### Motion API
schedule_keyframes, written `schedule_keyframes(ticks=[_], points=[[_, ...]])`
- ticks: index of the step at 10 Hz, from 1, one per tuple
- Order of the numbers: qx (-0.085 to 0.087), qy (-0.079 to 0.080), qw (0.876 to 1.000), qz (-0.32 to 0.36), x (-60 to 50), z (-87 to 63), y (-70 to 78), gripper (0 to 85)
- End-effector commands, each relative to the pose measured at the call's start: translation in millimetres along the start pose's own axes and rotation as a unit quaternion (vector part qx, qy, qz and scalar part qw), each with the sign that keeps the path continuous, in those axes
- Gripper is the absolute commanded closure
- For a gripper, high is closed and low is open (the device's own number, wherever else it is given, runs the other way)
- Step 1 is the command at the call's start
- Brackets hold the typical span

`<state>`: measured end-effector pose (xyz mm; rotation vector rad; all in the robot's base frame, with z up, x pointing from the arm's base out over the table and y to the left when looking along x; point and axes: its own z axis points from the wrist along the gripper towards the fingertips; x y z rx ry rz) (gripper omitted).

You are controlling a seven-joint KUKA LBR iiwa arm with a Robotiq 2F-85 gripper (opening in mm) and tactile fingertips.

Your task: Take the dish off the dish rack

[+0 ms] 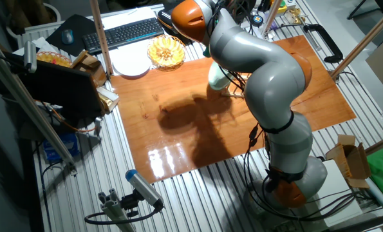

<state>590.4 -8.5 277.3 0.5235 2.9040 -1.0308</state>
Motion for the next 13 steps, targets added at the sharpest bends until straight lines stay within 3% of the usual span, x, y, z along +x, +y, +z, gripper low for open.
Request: schedule_keyframes(ticks=[1, 4, 6, 13], points=[[-0.014, 0.004, 1.0, -0.001, 2.0, 0.6, 6.9, 84.3], [-0.057, 0.02, 0.998, -0.003, 8.0, 3.8, 26.4, 84.3], [-0.096, 0.033, 0.995, -0.009, 10.2, 8.4, 39.4, 84.3], [-0.173, 0.047, 0.984, -0.02, 24.5, 28.5, 82.7, 84.3]])
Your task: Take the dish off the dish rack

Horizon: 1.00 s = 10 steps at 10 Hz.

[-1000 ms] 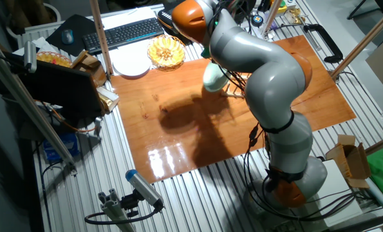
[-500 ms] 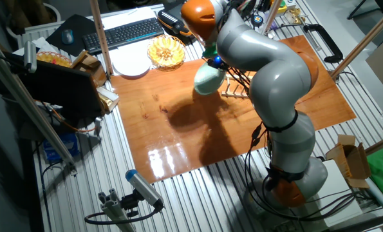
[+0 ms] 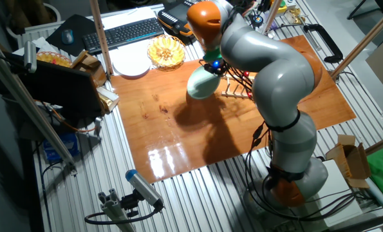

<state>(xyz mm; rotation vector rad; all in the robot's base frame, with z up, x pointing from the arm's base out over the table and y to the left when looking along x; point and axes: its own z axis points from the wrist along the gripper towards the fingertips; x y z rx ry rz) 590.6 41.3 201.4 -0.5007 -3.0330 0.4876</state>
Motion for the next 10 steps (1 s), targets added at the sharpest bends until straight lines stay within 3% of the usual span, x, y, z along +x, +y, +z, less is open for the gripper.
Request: schedule_keyframes(ticks=[1, 6, 10], points=[[-0.014, 0.003, 1.0, 0.0, 0.3, 4.7, 3.5, 84.3], [-0.052, 0.005, 0.998, -0.041, -2.0, 22.7, 12.7, 84.3], [-0.098, 0.012, 0.994, -0.053, -1.7, 36.7, 19.4, 84.3]])
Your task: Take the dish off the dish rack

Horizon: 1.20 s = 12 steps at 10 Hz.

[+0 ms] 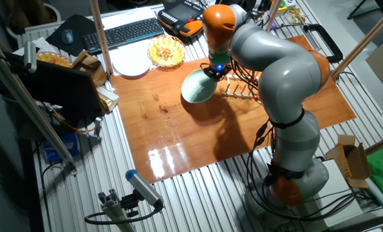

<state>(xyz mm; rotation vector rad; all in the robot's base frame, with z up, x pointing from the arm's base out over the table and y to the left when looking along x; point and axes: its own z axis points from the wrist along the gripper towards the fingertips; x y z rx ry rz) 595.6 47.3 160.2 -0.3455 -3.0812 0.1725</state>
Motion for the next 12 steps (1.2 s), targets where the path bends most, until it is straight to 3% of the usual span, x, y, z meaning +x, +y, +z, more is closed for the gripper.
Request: schedule_keyframes(ticks=[1, 2, 7, 10, 12], points=[[-0.011, -0.001, 1.0, -0.004, 0.0, 2.7, 0.2, 84.3], [-0.029, -0.002, 1.0, -0.009, 0.6, 7.1, 1.4, 84.3], [-0.058, -0.011, 0.998, -0.008, 6.0, 20.4, 6.0, 84.3], [-0.064, -0.016, 0.998, -0.005, 8.8, 30.3, 7.6, 84.3], [-0.057, -0.013, 0.998, -0.007, 9.0, 34.8, 7.7, 84.3]])
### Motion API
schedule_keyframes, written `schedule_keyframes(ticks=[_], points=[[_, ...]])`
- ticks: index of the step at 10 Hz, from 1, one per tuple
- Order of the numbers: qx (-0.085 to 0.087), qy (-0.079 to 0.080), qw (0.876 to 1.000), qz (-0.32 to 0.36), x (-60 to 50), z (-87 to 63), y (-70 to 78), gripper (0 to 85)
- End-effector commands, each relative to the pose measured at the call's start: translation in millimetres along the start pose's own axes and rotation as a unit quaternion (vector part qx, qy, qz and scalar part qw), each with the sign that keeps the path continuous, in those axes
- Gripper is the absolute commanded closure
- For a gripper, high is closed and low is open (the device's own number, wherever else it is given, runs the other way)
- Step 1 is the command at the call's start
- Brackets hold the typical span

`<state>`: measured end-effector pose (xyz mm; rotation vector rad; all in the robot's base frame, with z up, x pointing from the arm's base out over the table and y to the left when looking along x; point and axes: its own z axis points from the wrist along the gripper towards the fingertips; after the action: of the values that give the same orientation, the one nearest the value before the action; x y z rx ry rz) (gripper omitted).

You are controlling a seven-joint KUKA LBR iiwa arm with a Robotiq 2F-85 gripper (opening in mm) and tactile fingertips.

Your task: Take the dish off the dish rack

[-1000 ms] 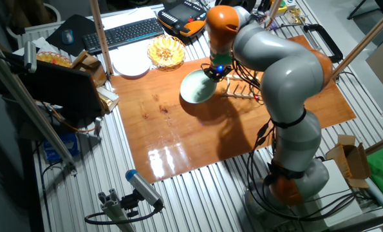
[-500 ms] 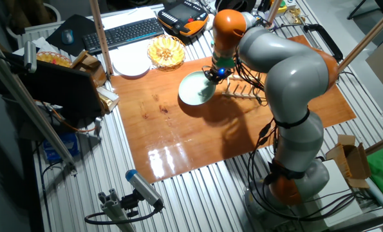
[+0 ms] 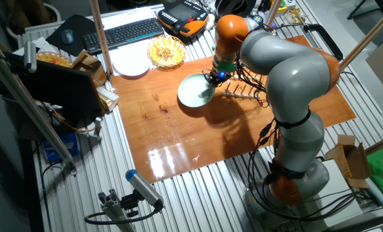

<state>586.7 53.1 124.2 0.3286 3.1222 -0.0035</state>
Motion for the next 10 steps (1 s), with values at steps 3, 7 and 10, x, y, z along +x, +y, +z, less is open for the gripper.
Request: schedule_keyframes(ticks=[3, 7, 10], points=[[0.002, -0.004, 1.0, -0.004, 1.9, 8.8, -0.7, 84.3], [0.001, -0.014, 1.0, -0.003, 4.9, 16.5, -1.4, 84.3], [0.003, -0.026, 1.0, -0.002, 5.7, 20.6, -3.4, 84.0]])
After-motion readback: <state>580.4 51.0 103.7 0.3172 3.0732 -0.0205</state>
